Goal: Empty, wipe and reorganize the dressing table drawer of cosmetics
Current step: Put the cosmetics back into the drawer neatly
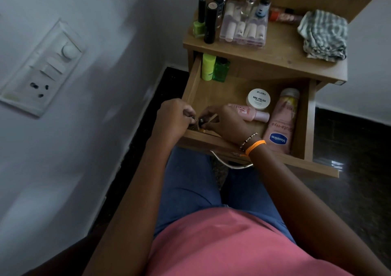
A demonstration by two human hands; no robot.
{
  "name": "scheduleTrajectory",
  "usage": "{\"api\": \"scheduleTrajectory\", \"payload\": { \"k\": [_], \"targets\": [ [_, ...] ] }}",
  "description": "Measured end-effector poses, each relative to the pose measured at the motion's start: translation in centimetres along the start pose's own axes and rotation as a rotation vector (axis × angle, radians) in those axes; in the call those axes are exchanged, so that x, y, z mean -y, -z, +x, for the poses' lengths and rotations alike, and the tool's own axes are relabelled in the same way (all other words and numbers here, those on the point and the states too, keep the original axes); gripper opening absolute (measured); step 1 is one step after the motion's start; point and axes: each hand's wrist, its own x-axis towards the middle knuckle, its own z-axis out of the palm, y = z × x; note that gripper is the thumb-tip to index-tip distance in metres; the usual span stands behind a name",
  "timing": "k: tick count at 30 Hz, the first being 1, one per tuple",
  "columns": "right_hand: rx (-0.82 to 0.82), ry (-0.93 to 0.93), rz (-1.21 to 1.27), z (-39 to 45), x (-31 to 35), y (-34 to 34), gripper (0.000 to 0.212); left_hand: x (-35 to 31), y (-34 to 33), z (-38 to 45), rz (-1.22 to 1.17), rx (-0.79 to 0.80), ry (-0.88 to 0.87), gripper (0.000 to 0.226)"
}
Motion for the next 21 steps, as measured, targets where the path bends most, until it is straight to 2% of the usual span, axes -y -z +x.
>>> {"api": "scheduleTrajectory", "payload": {
  "k": [10,21],
  "targets": [
    [0.079,-0.015,-0.043,0.09,0.23,-0.13,0.017,0.13,-0.30,-0.18,0.007,-0.053,0.026,0.016],
    [0.095,0.005,-0.043,0.25,0.03,-0.18,0.031,0.21,-0.22,-0.05,-0.004,-0.001,0.084,0.028]
  ]
}}
